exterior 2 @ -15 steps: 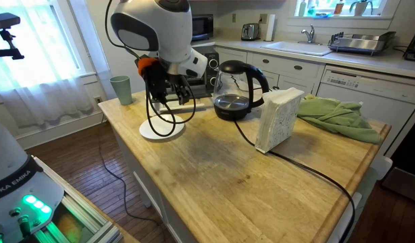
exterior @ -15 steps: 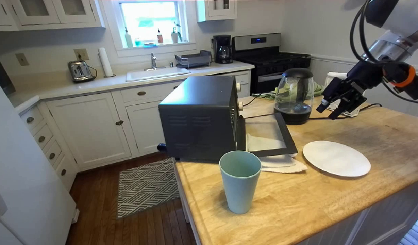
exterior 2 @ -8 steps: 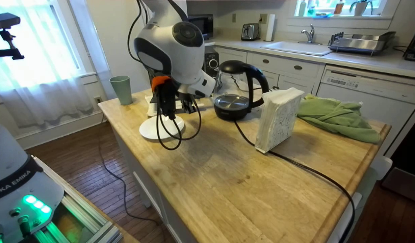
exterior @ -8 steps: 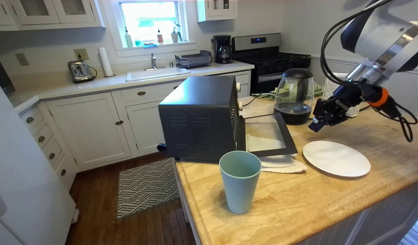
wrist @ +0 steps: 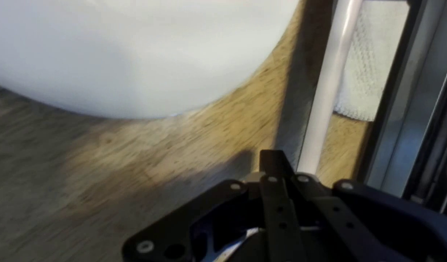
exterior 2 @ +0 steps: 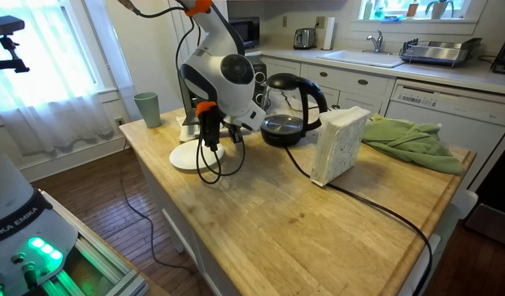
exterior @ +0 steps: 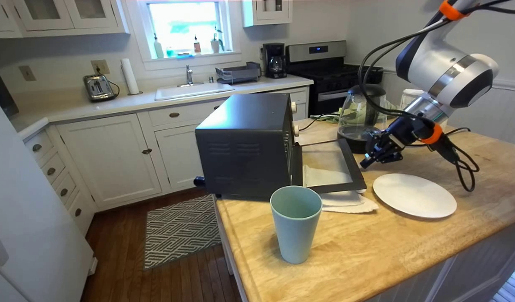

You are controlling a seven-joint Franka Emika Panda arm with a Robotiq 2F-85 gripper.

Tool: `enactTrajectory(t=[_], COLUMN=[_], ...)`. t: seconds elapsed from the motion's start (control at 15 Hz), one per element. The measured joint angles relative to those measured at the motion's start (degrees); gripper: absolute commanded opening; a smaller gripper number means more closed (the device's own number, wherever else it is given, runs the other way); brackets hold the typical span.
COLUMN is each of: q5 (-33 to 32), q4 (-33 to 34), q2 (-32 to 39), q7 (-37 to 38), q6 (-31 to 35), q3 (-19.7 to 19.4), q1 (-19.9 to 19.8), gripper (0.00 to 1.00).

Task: Close the oven door

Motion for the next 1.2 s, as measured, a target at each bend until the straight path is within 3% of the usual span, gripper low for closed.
enactTrajectory(t=[0.6, 1.2], q5=[7.1, 7.2], q4=[2.9, 3.9], q2=[3.3, 2.4], q7=[-1.1, -1.0], q6=[-1.9, -14.8], q3=[0.9, -0.5], q1=[-0.2, -3.6], gripper=[0.0, 0.0])
